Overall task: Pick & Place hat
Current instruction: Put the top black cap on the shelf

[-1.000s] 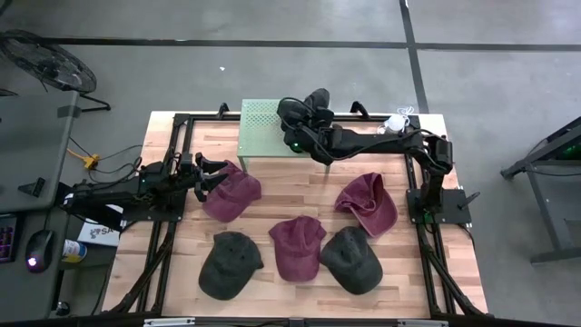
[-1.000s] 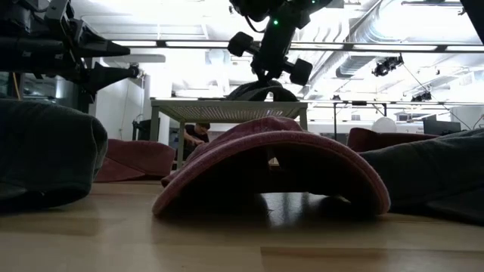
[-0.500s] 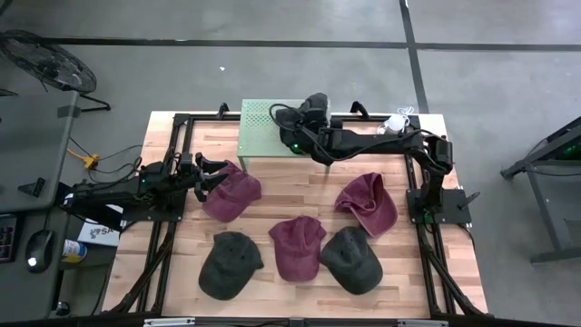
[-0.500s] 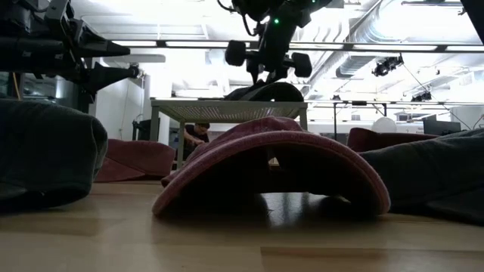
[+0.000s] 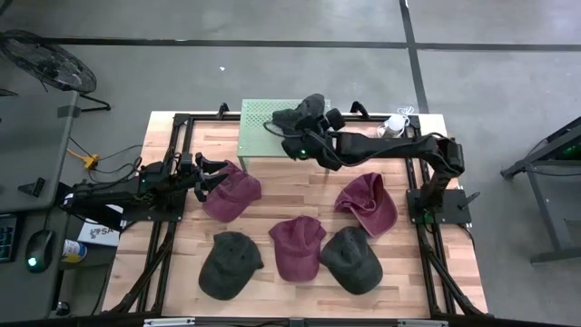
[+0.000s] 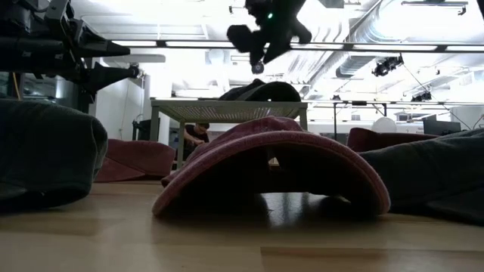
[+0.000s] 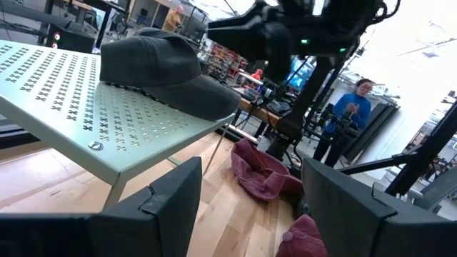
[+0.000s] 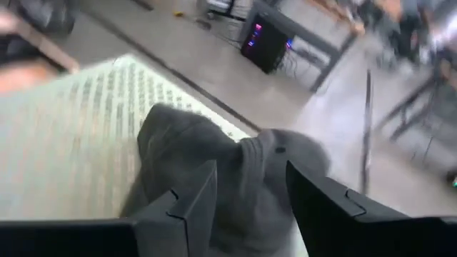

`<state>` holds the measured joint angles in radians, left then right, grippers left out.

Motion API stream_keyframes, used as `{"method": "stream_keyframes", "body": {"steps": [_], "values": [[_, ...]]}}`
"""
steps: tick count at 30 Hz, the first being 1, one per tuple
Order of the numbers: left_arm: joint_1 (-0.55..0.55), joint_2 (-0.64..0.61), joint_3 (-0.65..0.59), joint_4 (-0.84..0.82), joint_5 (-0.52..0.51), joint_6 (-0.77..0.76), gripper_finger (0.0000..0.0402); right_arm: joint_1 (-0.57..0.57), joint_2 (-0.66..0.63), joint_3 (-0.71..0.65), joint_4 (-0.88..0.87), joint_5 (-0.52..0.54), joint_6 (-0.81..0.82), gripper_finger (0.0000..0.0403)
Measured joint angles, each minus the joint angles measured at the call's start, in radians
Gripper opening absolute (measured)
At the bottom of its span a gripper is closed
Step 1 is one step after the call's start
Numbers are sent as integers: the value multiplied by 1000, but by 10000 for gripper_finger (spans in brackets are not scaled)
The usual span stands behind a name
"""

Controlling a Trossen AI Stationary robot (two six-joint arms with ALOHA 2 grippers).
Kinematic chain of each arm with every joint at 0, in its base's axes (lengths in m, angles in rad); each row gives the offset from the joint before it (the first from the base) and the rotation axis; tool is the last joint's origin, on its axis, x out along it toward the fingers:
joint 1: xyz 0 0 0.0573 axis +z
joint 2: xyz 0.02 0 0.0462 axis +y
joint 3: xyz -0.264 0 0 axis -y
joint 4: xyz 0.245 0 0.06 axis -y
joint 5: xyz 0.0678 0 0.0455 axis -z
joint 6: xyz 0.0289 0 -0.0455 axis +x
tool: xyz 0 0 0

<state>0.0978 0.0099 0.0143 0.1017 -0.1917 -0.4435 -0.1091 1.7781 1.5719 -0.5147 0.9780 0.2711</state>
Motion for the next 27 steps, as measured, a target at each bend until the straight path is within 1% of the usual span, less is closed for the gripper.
{"method": "stream_keyframes", "body": {"steps": [2,7,10,13,16,20,24,27], "values": [[0,0,0,0,0,0,238,28,-24,1,-60,0,-131,163],[0,0,0,0,0,0,238,136,-43,1,-306,0,-391,162],[0,0,0,0,0,0,238,196,-45,0,-396,-21,-450,163],[0,0,0,0,0,0,238,238,-47,-1,-466,-46,-453,162],[0,0,0,0,0,0,238,258,-47,-31,-475,-27,-475,162],[0,0,0,0,0,0,238,250,-46,-101,-433,-16,-545,166],[0,0,0,0,0,0,238,230,-46,-187,-340,54,-610,167],[0,0,0,0,0,0,238,210,-51,-238,-249,72,-666,168]]}}
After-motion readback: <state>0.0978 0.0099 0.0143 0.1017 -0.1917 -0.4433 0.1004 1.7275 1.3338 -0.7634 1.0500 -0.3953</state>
